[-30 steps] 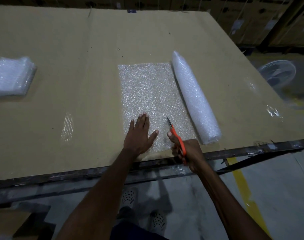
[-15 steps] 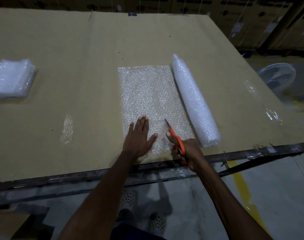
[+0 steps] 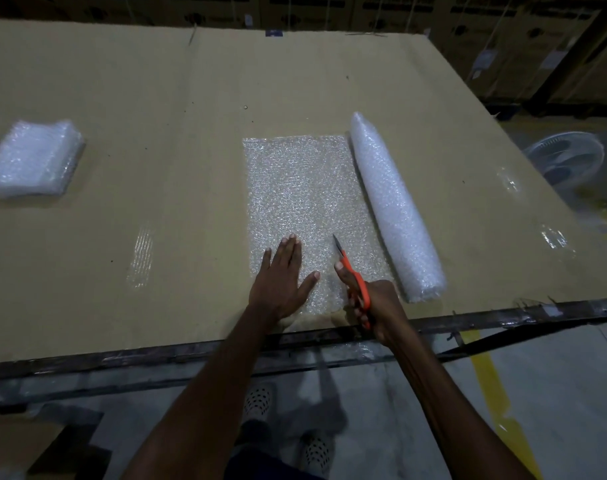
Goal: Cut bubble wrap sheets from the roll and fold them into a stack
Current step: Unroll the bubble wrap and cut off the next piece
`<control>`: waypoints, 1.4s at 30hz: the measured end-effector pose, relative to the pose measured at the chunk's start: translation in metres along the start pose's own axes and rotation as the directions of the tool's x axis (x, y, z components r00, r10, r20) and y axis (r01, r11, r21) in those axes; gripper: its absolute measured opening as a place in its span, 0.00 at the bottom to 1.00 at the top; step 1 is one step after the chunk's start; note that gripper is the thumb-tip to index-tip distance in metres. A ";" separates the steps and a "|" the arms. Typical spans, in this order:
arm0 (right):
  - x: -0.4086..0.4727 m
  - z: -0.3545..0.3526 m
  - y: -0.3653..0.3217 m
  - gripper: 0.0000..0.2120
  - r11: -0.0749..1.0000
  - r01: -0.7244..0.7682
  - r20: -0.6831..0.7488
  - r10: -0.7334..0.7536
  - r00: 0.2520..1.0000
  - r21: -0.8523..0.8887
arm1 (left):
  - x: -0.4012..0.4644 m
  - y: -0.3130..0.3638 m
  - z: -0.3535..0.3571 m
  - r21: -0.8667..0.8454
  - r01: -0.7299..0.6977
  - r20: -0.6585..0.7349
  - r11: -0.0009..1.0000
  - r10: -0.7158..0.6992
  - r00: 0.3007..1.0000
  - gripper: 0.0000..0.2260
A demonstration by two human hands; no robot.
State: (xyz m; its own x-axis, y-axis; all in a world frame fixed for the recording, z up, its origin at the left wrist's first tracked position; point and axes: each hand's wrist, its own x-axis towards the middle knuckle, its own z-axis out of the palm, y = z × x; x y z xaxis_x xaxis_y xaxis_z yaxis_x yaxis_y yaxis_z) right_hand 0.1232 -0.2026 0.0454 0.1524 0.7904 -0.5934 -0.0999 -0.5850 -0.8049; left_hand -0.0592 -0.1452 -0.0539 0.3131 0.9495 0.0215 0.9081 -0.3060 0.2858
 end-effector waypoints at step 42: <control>0.008 0.018 -0.014 0.26 0.999 -0.033 -0.107 0.032 0.994 -0.013 | 0.092 -0.057 -0.013 -0.041 -0.055 0.008 0.998 0.056 0.998 0.36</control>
State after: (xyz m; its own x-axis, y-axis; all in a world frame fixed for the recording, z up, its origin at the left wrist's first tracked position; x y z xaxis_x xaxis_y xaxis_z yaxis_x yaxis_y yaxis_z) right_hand 0.1085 -0.1853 0.0516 0.2533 0.7475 -0.6141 -0.0922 -0.6133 -0.7845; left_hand -0.0853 -0.0396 -0.0558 0.3654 0.9304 0.0298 0.8774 -0.3550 0.3228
